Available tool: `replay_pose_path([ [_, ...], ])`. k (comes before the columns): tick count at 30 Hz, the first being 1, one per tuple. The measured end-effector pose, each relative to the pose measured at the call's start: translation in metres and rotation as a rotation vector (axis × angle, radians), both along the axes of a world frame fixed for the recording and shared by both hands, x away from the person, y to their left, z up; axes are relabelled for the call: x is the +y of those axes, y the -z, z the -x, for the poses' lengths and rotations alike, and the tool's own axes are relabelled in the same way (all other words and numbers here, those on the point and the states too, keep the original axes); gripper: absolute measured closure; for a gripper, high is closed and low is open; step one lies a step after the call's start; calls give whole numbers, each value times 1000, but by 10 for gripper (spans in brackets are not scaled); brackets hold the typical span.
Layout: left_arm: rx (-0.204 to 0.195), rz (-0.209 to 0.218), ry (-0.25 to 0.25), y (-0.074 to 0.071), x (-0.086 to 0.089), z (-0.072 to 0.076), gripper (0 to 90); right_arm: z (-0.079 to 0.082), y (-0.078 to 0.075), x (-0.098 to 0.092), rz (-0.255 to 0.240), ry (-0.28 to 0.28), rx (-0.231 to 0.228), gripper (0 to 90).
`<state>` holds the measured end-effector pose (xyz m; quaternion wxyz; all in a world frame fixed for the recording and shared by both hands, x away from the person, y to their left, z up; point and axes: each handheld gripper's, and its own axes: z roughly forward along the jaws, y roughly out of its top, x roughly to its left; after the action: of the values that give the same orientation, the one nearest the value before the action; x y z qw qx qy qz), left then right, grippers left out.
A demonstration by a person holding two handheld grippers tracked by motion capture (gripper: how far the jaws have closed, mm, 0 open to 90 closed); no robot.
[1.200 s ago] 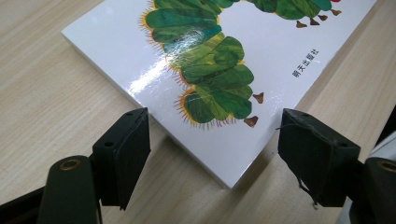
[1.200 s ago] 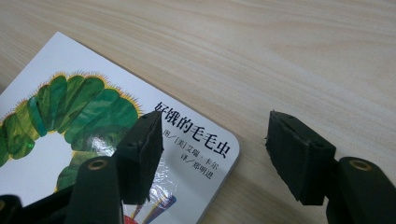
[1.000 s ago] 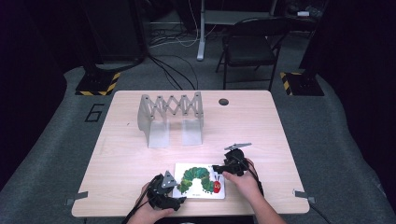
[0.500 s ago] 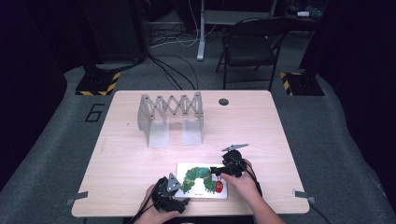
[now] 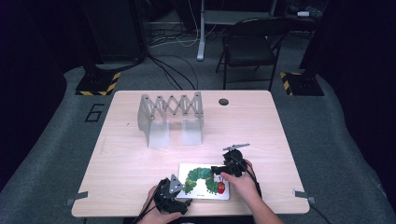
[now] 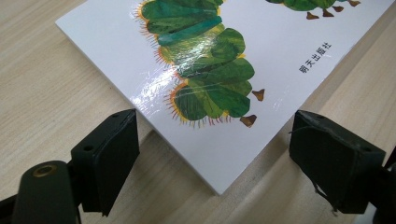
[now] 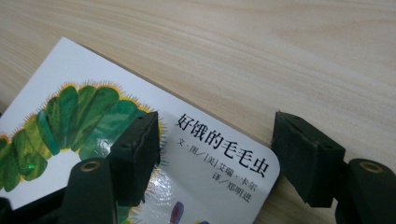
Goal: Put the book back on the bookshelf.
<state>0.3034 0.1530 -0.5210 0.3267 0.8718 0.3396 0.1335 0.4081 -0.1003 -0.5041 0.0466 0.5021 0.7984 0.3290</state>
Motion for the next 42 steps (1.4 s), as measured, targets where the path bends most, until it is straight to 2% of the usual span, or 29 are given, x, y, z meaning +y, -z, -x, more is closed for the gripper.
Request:
replay_pose_path([
  [3,6,4,-4,0,-1,1,148,-1,-1,1,-11,2,2,332],
  [4,7,4,-9,0,-1,1,148,-1,-4,-1,-1,-9,-21,360],
  [5,7,4,-9,0,-1,1,149,-1,-4,-1,-1,-9,-21,360],
  [6,5,5,-11,0,-1,1,149,0,-7,-3,10,10,-36,356],
  [9,9,8,-8,0,-1,1,148,2,-9,-5,37,16,-43,349],
  [10,-4,11,-19,1,-2,2,148,6,-10,-6,35,31,-19,344],
  [15,-7,17,-25,2,-2,2,147,9,-5,-6,36,26,19,339],
  [19,-5,14,-28,2,-3,2,145,7,-5,-5,20,33,28,319],
  [20,-5,18,-25,2,-3,2,139,5,-4,-5,0,39,30,311],
  [23,-19,27,-32,4,-3,2,128,3,-4,-5,-5,39,22,310],
  [26,-17,19,-35,4,-4,2,104,0,-3,-2,-49,41,19,312],
  [29,-19,26,-35,4,-4,2,102,-1,-3,-1,-54,29,16,305],
  [30,-18,27,-37,4,-4,3,98,-2,-4,-2,-50,17,9,339],
  [33,-33,37,-57,6,-6,4,99,-1,-8,-3,-24,35,6,346],
  [35,-31,41,-64,6,-7,5,99,2,-12,-3,37,53,-31,346],
  [36,-40,36,-74,6,-8,6,102,4,-14,-2,48,50,-6,347],
  [37,-40,36,-74,6,-8,6,102,4,-14,-2,48,50,-6,347],
  [38,-41,41,-78,6,-9,5,102,4,-14,0,50,40,13,331],
  [39,-43,33,-77,6,-9,5,102,5,-13,3,80,33,27,330],
  [41,-45,34,-81,6,-9,5,102,4,-13,3,82,33,25,326],
  [42,-46,36,-89,6,-9,5,102,1,-12,4,66,39,37,316],
])
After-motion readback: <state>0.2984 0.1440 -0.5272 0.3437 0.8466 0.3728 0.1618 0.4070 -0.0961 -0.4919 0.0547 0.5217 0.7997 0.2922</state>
